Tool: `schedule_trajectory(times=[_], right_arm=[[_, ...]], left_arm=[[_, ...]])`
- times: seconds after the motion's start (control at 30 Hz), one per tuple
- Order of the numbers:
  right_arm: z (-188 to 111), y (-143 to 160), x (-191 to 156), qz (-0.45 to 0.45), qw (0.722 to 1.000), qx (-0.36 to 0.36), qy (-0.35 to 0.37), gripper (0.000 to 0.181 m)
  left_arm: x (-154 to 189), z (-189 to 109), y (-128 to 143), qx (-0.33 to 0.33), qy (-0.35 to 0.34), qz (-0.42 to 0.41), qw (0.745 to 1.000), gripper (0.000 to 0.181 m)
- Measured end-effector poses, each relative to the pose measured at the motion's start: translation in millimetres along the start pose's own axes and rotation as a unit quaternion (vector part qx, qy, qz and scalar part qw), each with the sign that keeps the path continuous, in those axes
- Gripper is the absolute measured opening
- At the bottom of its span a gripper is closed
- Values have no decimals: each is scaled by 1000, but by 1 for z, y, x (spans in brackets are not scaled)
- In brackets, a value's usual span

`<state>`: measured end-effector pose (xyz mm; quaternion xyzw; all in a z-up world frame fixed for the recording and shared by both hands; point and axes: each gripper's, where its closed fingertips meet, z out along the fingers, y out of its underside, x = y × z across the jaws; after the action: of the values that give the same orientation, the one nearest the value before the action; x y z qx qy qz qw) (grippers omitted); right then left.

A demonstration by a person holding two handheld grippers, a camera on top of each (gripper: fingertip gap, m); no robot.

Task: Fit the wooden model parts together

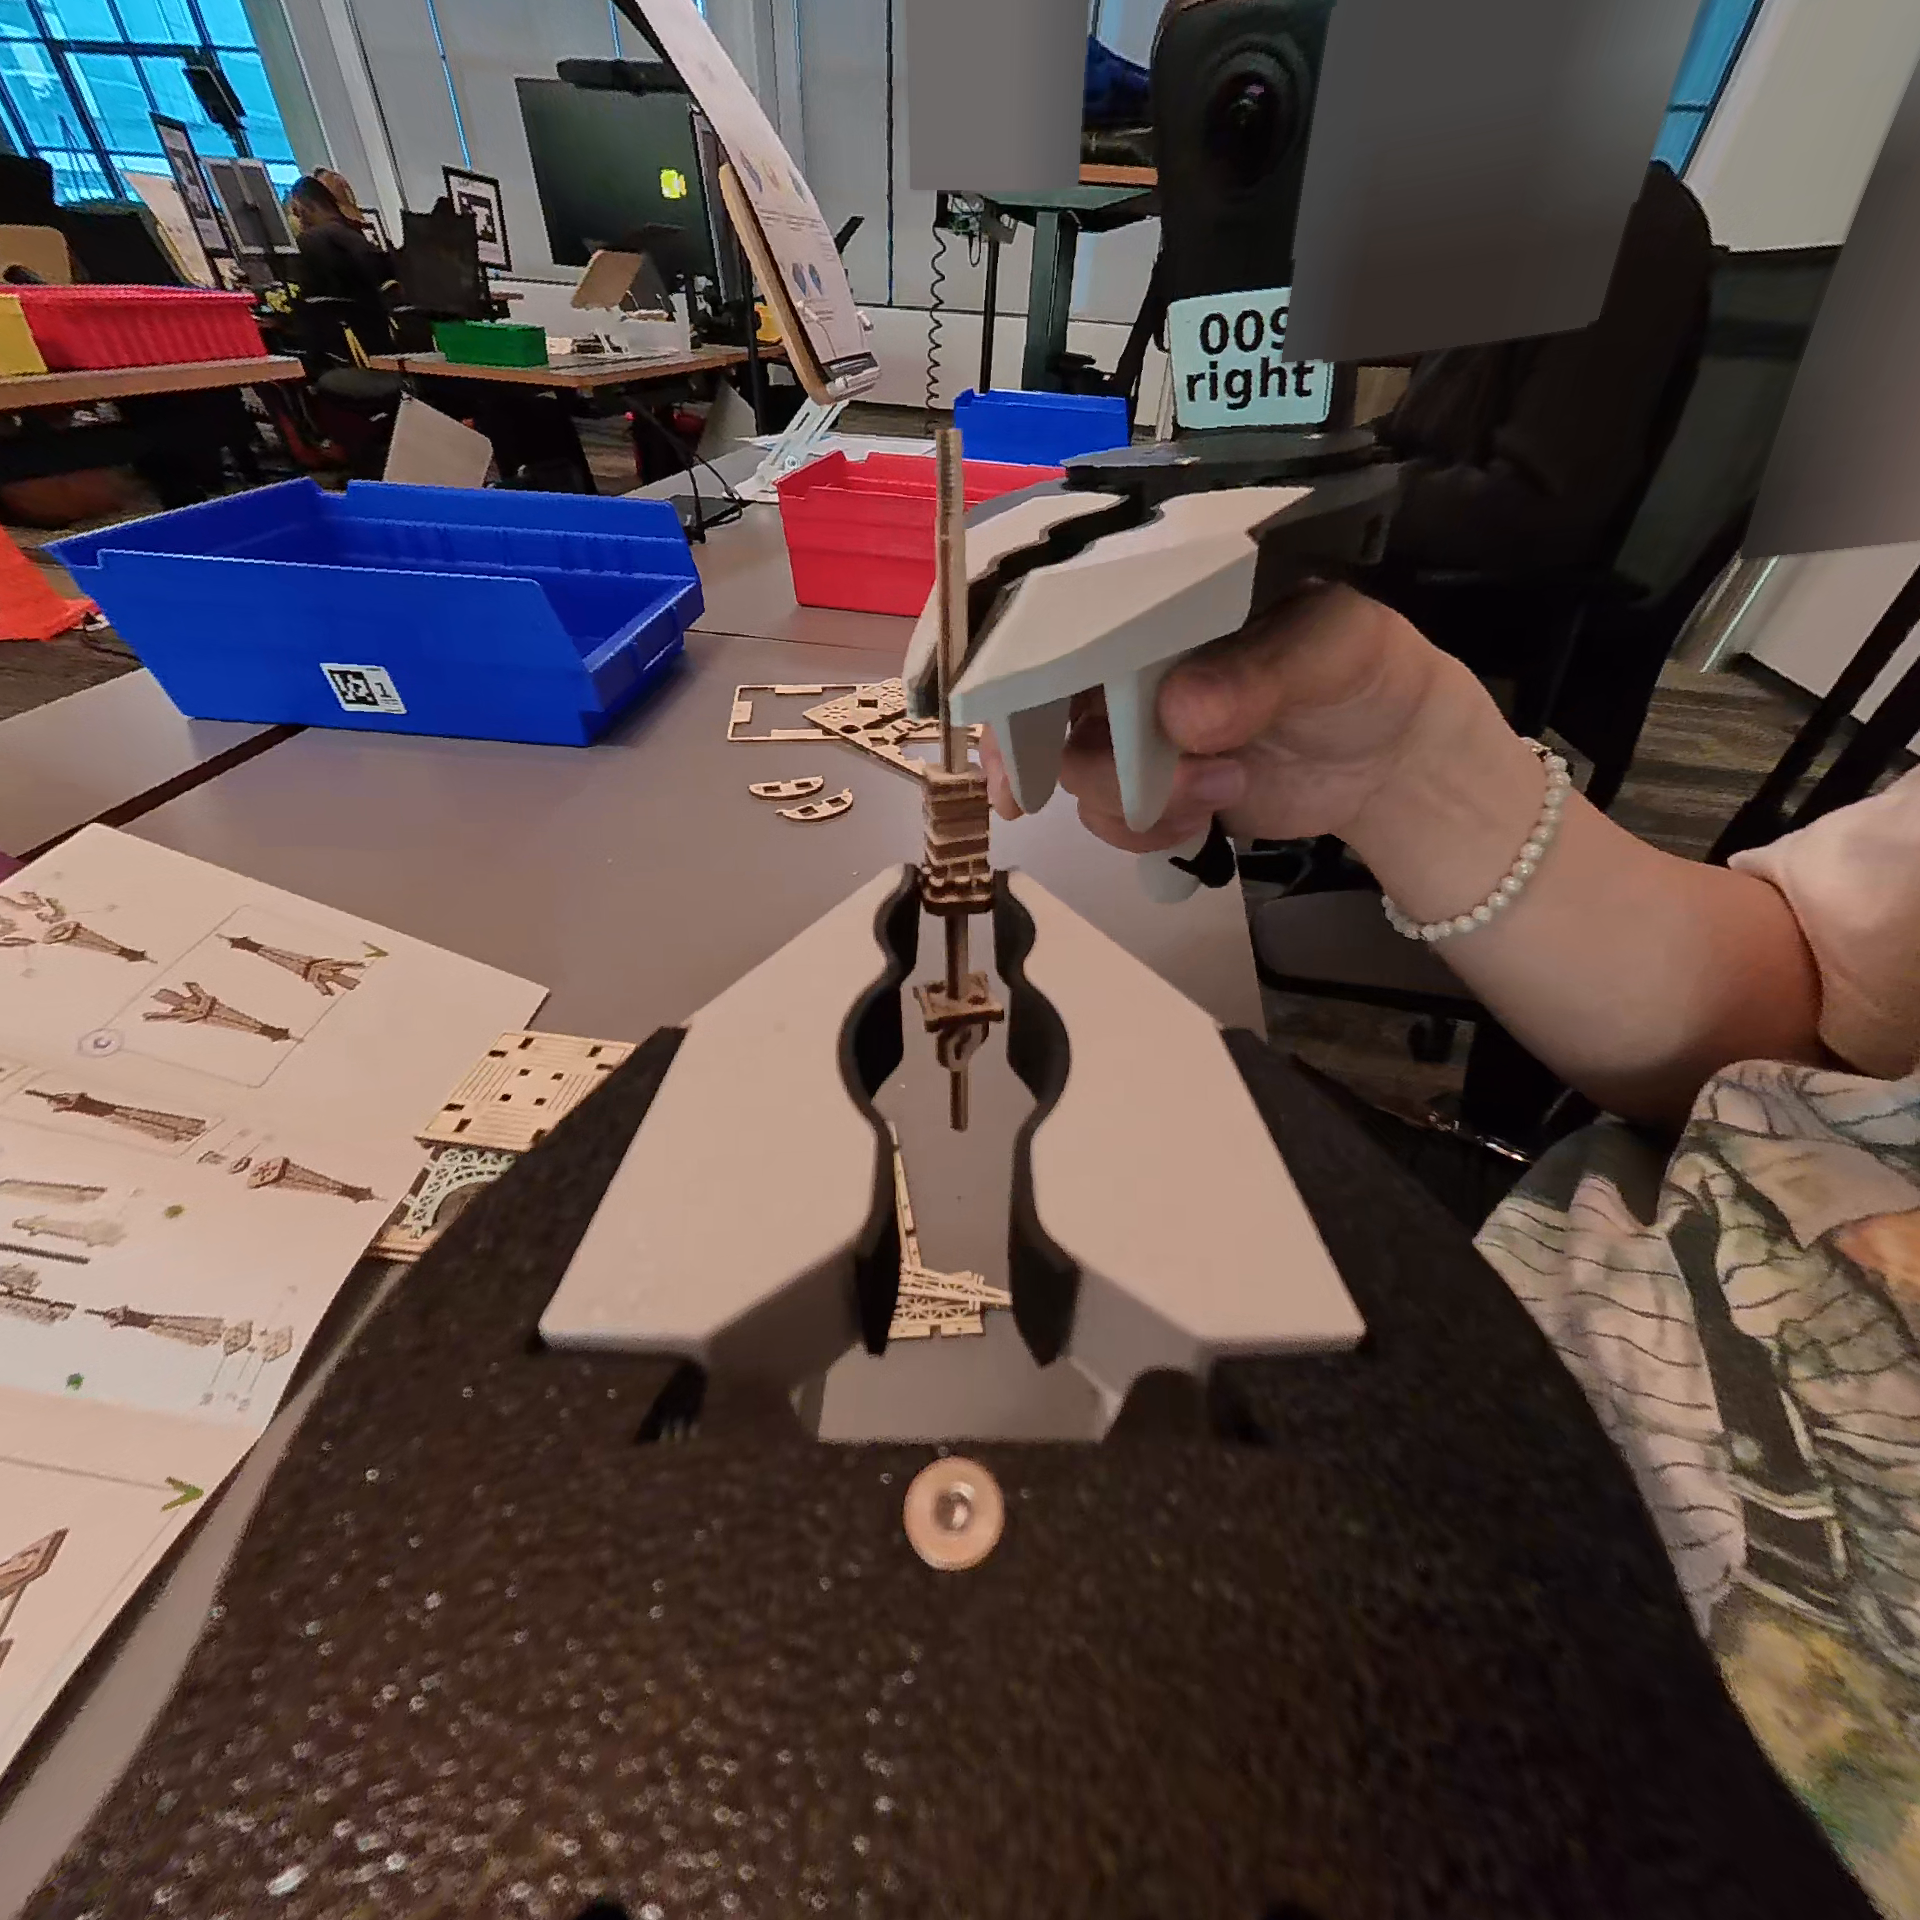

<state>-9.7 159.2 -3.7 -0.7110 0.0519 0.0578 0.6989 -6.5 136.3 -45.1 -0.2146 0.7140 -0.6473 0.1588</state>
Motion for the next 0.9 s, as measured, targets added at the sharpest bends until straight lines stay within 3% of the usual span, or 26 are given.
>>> schedule_trajectory(times=[0.3, 0.4, 0.53, 0.9], right_arm=[[-3, -5, 1, -18, 1000, 6, 11, 0], [-1, 0, 3, 6, 1000, 1, 4, 0], [3, 6, 1, 14, 1000, -8, -4, 0], [6, 3, -4, 2, 1000, -10, -10, 0]], left_arm=[[-2, 3, 9, -14, 3, -4, 1000, 11], [-5, 2, 10, -17, -8, -1, 1000, 27], [-3, -2, -3, 7, -10, 2, 1000, 21], [3, 0, 1, 8, 20, -20, 1000, 10]])
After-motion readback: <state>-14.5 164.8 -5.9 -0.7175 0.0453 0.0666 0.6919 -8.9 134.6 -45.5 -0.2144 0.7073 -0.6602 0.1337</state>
